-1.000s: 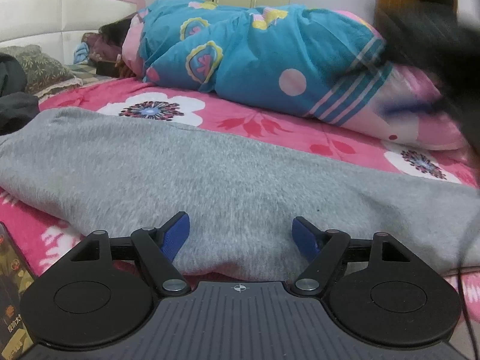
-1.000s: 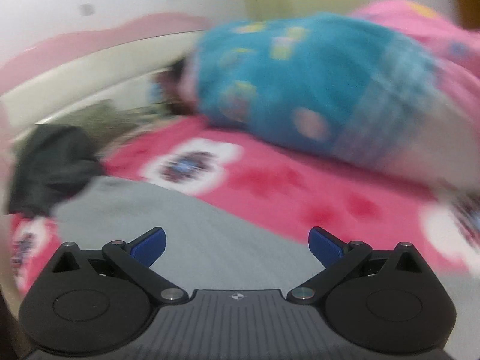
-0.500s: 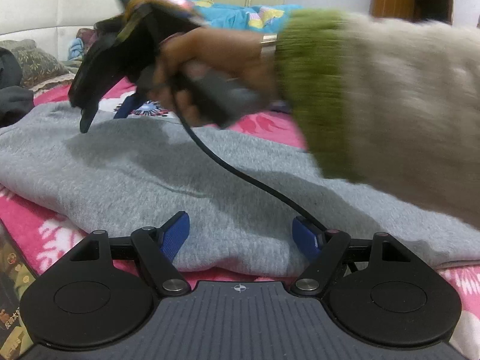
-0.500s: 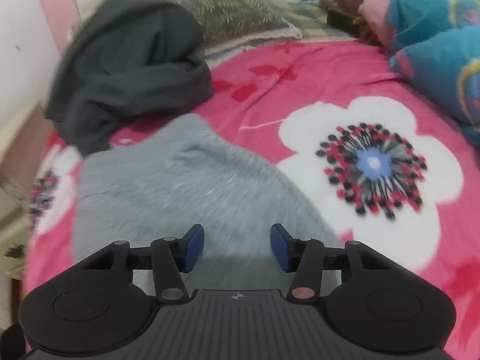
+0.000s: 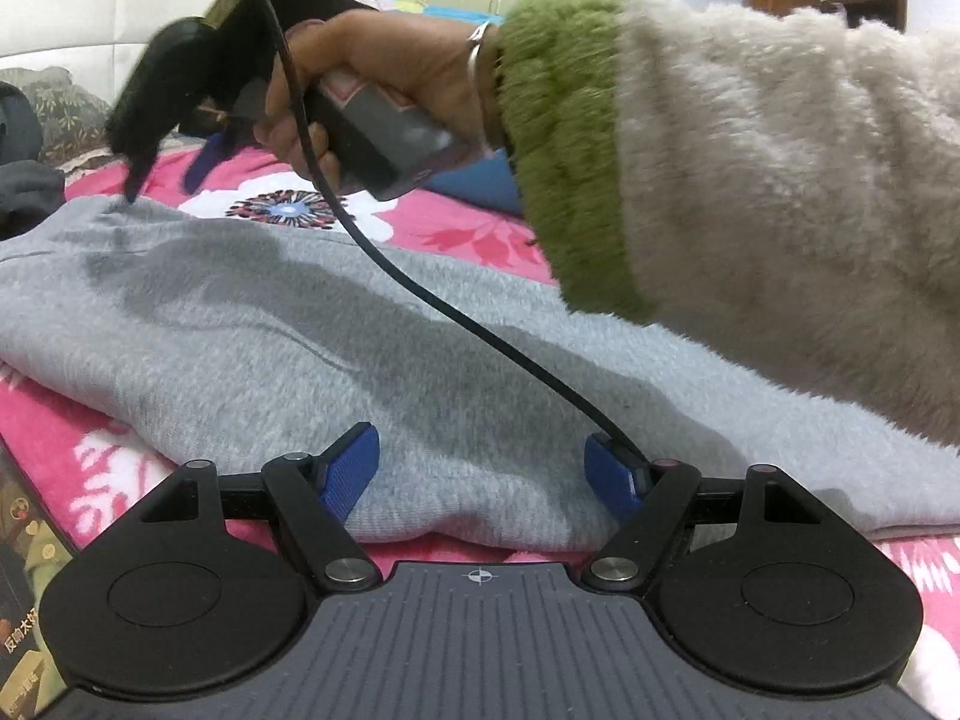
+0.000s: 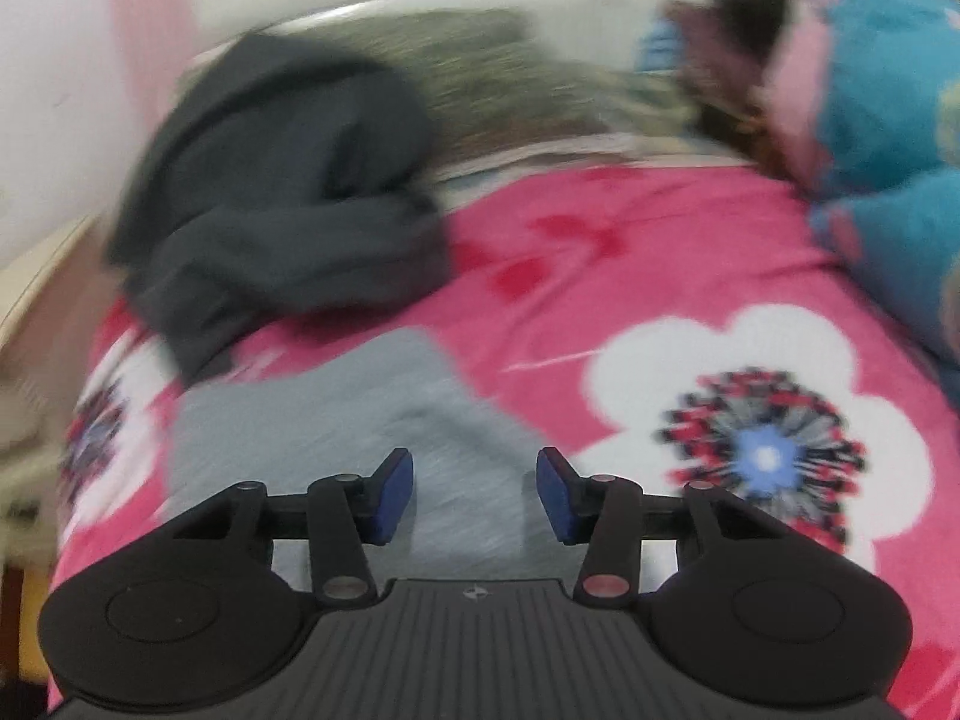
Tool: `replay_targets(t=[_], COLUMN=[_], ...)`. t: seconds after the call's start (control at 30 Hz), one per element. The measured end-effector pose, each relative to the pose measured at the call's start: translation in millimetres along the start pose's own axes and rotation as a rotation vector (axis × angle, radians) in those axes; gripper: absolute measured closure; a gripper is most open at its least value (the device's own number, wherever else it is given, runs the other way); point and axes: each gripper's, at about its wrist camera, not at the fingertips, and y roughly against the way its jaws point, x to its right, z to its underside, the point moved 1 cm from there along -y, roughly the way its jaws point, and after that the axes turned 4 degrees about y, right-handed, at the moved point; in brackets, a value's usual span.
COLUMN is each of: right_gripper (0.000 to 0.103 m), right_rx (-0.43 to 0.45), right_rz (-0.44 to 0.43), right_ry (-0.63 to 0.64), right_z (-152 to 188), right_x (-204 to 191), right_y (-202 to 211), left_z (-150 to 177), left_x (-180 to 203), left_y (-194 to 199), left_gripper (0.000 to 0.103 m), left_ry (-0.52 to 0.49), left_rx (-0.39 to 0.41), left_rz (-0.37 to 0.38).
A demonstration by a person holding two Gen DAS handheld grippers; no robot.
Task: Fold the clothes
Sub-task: 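Swing the right gripper away over the bed while the left gripper stays, then bring the open right gripper back over the grey garment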
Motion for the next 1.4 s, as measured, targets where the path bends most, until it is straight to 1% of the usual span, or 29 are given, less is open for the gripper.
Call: replay_targets(t=[0.03,0.07,0.13,0.17,0.27,0.43,0.53,0.63,0.73,0.83,0.9,1.0,1.07,1.13,1.17,1.23,1.27,1.37,1.4], right_gripper=[0.056,0.057,0.058,0.057,0.057,0.058,0.058,0.058,0.058,0.057,0.057,0.055,0.047,0.043,0.040,0.040,0.040,0.040,0.040], right_rx=[-0.029,-0.056,-0.108,-0.110,-0.065,0.063,0.124,0.178,0.243,0.300,0.324,0.357,0.377,0.384,0.376,0.360,0.342,0.263,0.242], right_rz=[-0.033,-0.049,-0.037,-0.031,-0.056,-0.065,0.006,0.074,0.170,0.265,0.335,0.429,0.466,0.485,0.478,0.465,0.446,0.408,0.407], right_ry=[0.038,0.066,0.116,0.116,0.081,-0.102,-0.162,-0.215,-0.254,-0.308,-0.330,-0.368,-0.409,-0.452,-0.470,-0.507,-0.528,-0.565,-0.567], right_z=[0.2,-0.2,-1.5,-3.6,-16.1,-20.3,-18.9,-9.0,12.6,43.1,67.1,106.1,132.9,160.7,172.9,197.1,209.2,242.5,249.0], right_x=[-8.5,-14.7,-27.3,-29.4,-22.2,7.4,26.9,41.7,54.2,59.4,53.3,42.5,29.5,13.5,6.9,-6.4,-12.8,-31.3,-35.5], right_y=[-6.0,-14.4,-43.2,-54.7,-62.8,-34.5,-5.4,38.7,101.4,174.8,224.1,295.3,335.7,364.7,367.5,372.8,366.3,325.8,308.1], left_z=[0.1,0.3,-0.3,-0.2,0.0,-0.4,0.0,-0.3,2.8,0.7,-1.2,-1.2,-1.9,-2.2,-2.1,-2.0,-2.5,-3.7,-4.1], left_x=[0.2,0.6,3.3,3.5,4.5,6.7,7.7,6.2,-1.8,-3.9,-1.7,2.7,2.8,3.4,4.2,5.6,5.1,3.7,3.4], left_y=[-0.3,-0.7,-2.0,-2.3,-3.5,-5.4,-6.3,-5.9,2.2,-0.5,-4.6,1.3,0.4,-1.0,-1.3,-1.5,-1.9,-2.2,-2.2], left_gripper=[0.027,0.027,0.027,0.027,0.027,0.027,0.027,0.027,0.026,0.026,0.026,0.026,0.025,0.025,0.024,0.024,0.024,0.023,0.023], left_ry=[-0.001,-0.002,-0.007,-0.008,-0.011,-0.014,-0.014,-0.007,0.004,0.008,0.008,0.019,0.022,0.017,0.013,0.009,0.012,0.027,0.031], left_rx=[0.000,0.000,0.002,0.003,0.005,0.004,0.005,0.005,0.006,0.005,0.006,0.005,0.005,0.005,0.006,0.005,0.004,0.000,-0.001], left_rz=[-0.001,-0.003,-0.009,-0.010,-0.015,-0.018,-0.018,-0.013,-0.002,0.001,-0.003,-0.003,-0.005,-0.010,-0.013,-0.019,-0.018,-0.014,-0.013])
